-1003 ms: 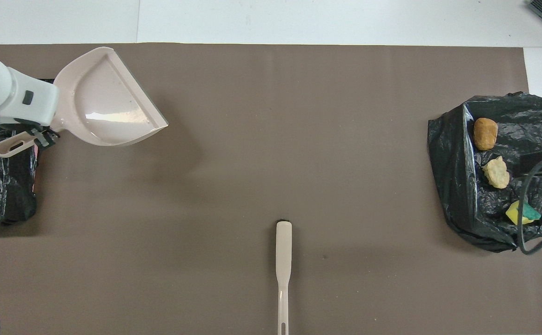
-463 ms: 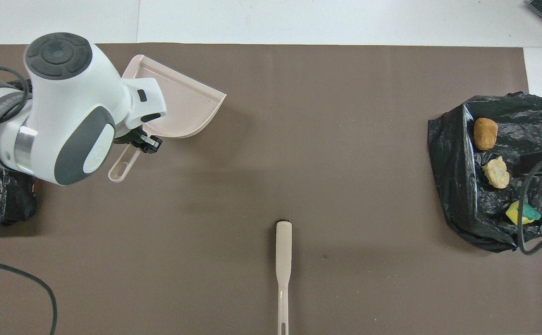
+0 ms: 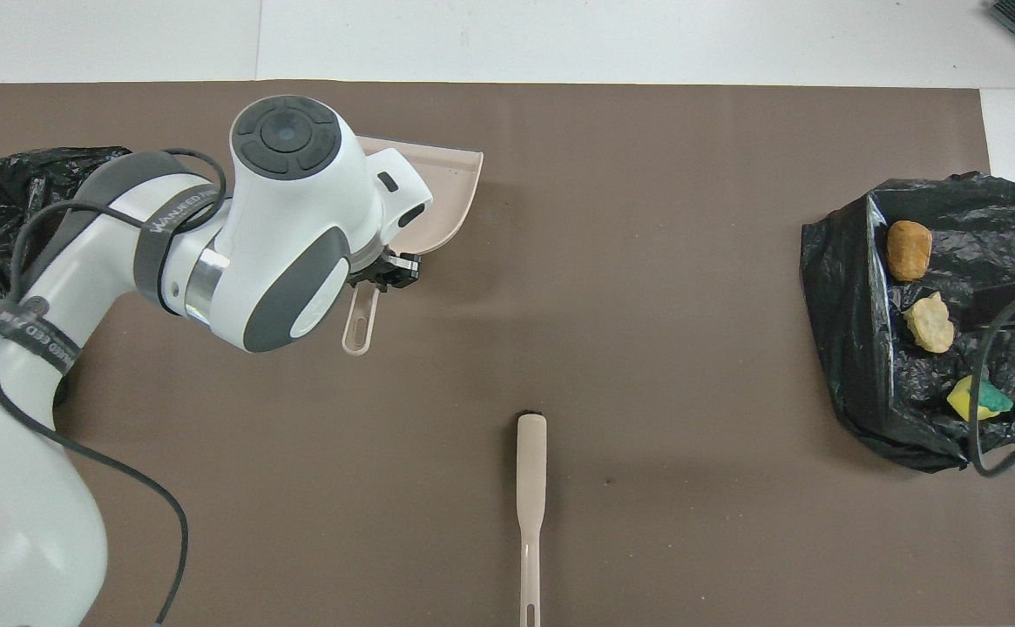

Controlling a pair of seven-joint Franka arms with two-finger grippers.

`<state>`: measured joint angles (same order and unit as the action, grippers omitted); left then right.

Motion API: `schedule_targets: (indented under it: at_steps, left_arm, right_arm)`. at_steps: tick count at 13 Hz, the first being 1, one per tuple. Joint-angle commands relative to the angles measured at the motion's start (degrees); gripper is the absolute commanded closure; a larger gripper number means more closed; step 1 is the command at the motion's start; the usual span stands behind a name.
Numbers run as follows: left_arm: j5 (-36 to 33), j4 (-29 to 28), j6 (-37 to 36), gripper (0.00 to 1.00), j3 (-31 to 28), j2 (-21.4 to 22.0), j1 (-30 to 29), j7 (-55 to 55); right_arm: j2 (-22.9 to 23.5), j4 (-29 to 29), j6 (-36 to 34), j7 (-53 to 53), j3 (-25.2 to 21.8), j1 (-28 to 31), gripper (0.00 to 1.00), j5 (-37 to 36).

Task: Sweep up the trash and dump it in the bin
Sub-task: 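Bring the empty dustpan back toward the table center with the left gripper, then lower the dustpan onto the table with the left gripper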

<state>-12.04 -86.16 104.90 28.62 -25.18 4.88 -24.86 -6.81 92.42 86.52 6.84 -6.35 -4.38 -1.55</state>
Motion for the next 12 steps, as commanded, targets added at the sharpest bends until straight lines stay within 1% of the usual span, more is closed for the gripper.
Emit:
schedule_targets:
  at_steps: [1,3,4,6,7,9,12]
  left_arm:
    - [0.0,3.89,2.14,1.0,2.39,-3.46,1.09,-6.84]
    - [-2.18,8.53,2.15,1.0,2.76,-7.32,3.98,-10.45]
    - [-2.37,10.12,2.93,1.0,2.85,-8.29,4.17,-11.16]
    - [-2.54,11.19,4.08,1.0,3.2,-9.79,5.22,-11.35]
    - [-3.15,13.11,3.82,1.0,3.2,-11.19,5.92,-11.78]
    - [-7.44,16.63,3.2,1.0,3.29,-15.23,8.9,-16.24]
    - [-7.82,17.17,3.38,1.0,3.29,-17.35,10.67,-16.62]
  right_arm:
    - [-1.1,1.01,-0.56,-1.31,0.2,0.33,0.0,-0.12]
    - [-1.1,1.01,-0.56,-1.31,0.2,0.33,0.0,-0.12]
    - [-1.1,1.01,-0.56,-1.31,0.2,0.33,0.0,-0.12]
    - [-1.1,1.01,-0.56,-1.31,0.2,0.33,0.0,-0.12]
    - [-1.1,1.01,-0.56,-1.31,0.2,0.33,0.0,-0.12]
    - [-1.1,1.01,-0.56,-1.31,0.2,0.33,0.0,-0.12]
    - [-1.1,1.01,-0.56,-1.31,0.2,0.33,0.0,-0.12]
